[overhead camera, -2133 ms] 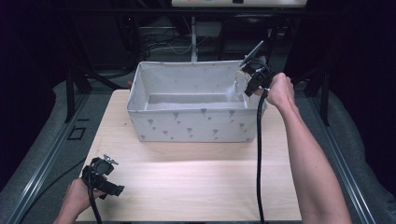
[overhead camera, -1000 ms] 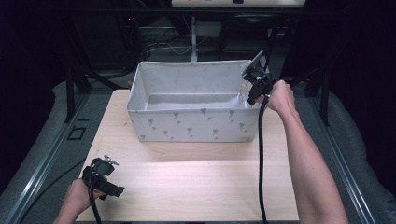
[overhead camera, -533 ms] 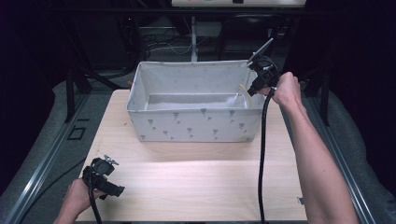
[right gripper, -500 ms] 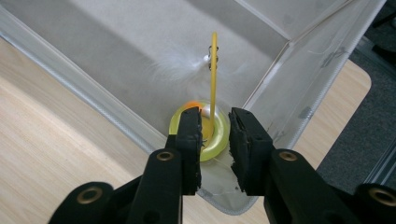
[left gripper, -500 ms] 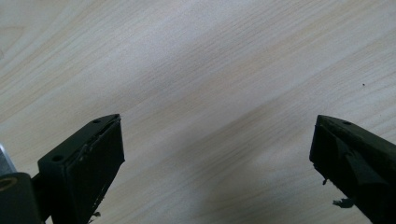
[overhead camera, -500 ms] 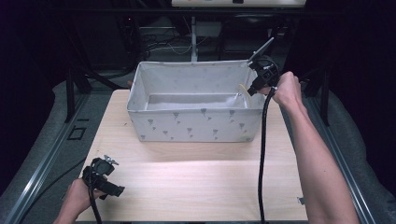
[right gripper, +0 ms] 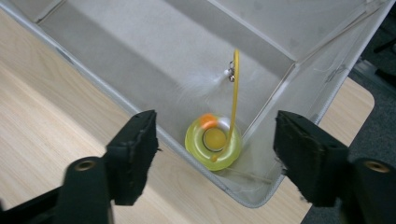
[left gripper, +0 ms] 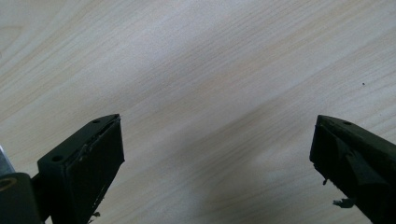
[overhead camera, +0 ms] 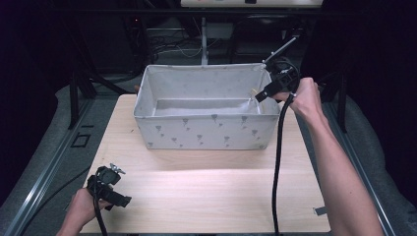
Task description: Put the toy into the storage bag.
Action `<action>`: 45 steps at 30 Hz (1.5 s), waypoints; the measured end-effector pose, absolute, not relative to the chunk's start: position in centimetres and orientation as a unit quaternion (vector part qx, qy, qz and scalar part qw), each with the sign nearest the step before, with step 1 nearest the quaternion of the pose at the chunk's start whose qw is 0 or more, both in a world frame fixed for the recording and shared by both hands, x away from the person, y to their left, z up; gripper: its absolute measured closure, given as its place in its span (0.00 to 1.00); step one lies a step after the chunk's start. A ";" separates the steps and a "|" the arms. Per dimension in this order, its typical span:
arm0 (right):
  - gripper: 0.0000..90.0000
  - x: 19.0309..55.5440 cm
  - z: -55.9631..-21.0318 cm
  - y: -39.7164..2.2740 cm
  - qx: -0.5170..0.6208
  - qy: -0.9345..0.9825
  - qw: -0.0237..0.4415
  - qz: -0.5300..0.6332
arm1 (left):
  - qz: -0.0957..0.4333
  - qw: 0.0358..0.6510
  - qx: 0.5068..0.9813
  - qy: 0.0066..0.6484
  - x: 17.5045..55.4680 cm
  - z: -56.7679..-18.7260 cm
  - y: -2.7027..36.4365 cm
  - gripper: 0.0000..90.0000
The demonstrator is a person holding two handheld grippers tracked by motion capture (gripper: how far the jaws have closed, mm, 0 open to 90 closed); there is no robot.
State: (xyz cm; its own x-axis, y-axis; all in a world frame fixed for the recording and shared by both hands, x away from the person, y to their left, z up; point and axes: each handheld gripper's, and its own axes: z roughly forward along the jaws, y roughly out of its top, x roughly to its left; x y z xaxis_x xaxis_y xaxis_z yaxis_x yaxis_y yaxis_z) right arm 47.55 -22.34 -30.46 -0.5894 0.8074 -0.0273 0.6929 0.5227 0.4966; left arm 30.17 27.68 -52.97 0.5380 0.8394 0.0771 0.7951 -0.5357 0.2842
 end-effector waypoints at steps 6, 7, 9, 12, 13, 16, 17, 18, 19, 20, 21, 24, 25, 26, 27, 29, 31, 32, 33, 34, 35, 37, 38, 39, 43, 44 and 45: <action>0.16 46.0 -29.8 -22.4 0.429 0.860 0.129 0.245 | 0.104 0.109 0.870 0.470 30.2 -53.0 27.7 0.03; 0.16 45.5 -29.7 -22.3 0.426 0.861 0.128 0.248 | 0.104 0.109 0.870 0.470 30.2 -53.0 27.7 0.03; 0.15 45.0 -29.7 -22.1 0.423 0.861 0.129 0.251 | 0.106 0.109 0.869 0.470 30.2 -53.0 27.6 0.03; 0.12 44.0 -29.6 -21.8 0.414 0.865 0.132 0.253 | 0.107 0.108 0.870 0.469 30.1 -53.0 27.6 0.03; 0.11 43.6 -29.7 -21.7 0.412 0.864 0.132 0.258 | 0.106 0.109 0.870 0.469 30.1 -53.0 27.6 0.03; 0.09 42.6 -29.8 -21.3 0.402 0.868 0.131 0.259 | 0.108 0.109 0.870 0.469 30.1 -53.0 27.6 0.03; 0.07 42.2 -29.8 -21.1 0.398 0.868 0.136 0.263 | 0.108 0.109 0.870 0.469 30.1 -53.0 27.6 0.03; 0.06 41.9 -29.8 -21.0 0.396 0.868 0.137 0.265 | 0.108 0.108 0.870 0.468 30.1 -53.0 27.6 0.03; 0.05 41.4 -29.9 -20.8 0.393 0.869 0.138 0.269 | 0.108 0.107 0.870 0.468 30.1 -53.0 27.5 0.03; 0.05 41.2 -30.0 -20.7 0.390 0.868 0.139 0.275 | 0.107 0.107 0.870 0.468 30.1 -53.0 27.5 0.03; 0.04 40.9 -30.0 -20.6 0.388 0.869 0.138 0.275 | 0.108 0.108 0.870 0.469 30.1 -53.0 27.5 0.03; 0.03 40.2 -30.4 -20.3 0.378 0.872 0.138 0.277 | 0.108 0.109 0.870 0.469 30.1 -52.9 27.5 0.03; 0.03 39.9 -30.6 -20.2 0.376 0.873 0.137 0.280 | 0.107 0.109 0.870 0.469 30.1 -52.9 27.5 0.03; 0.03 39.5 -30.8 -20.0 0.373 0.874 0.136 0.280 | 0.107 0.109 0.870 0.468 30.1 -52.9 27.5 0.03; 0.02 39.3 -31.1 -20.0 0.371 0.875 0.137 0.279 | 0.108 0.109 0.870 0.468 30.1 -52.9 27.5 0.03; 0.00 38.7 -31.7 -19.8 0.368 0.876 0.135 0.280 | 0.111 0.112 0.869 0.469 30.1 -52.8 27.6 0.03; 0.00 38.2 -32.0 -19.8 0.367 0.877 0.134 0.280 | 0.113 0.113 0.868 0.470 30.1 -52.8 27.6 0.03; 0.00 38.0 -32.4 -19.8 0.364 0.878 0.133 0.281 | 0.113 0.113 0.868 0.469 30.2 -52.8 27.6 0.03; 0.00 37.7 -32.9 -19.7 0.363 0.877 0.135 0.283 | 0.112 0.112 0.869 0.469 30.2 -52.8 27.6 0.03; 0.00 37.5 -33.2 -19.7 0.364 0.878 0.134 0.280 | 0.111 0.112 0.869 0.468 30.2 -52.8 27.6 0.03; 0.00 37.2 -33.7 -19.6 0.362 0.880 0.134 0.277 | 0.112 0.111 0.870 0.467 30.2 -52.8 27.5 0.03; 0.00 36.7 -34.6 -19.5 0.359 0.884 0.133 0.270 | 0.112 0.111 0.870 0.468 30.1 -52.8 27.5 0.03; 0.00 36.5 -34.9 -19.5 0.359 0.884 0.130 0.270 | 0.112 0.112 0.870 0.467 30.2 -52.8 27.5 0.03; 0.00 36.2 -35.6 -19.6 0.360 0.885 0.127 0.266 | 0.112 0.112 0.870 0.468 30.2 -52.8 27.5 0.03; 0.00 35.3 -37.1 -19.9 0.359 0.886 0.125 0.268 | 0.112 0.112 0.869 0.468 30.2 -52.8 27.5 0.03; 0.00 35.2 -37.5 -20.0 0.358 0.886 0.124 0.267 | 0.112 0.111 0.869 0.468 30.2 -52.9 27.5 0.03; 0.00 35.0 -37.9 -20.1 0.359 0.886 0.123 0.266 | 0.112 0.110 0.870 0.468 30.2 -52.9 27.5 0.03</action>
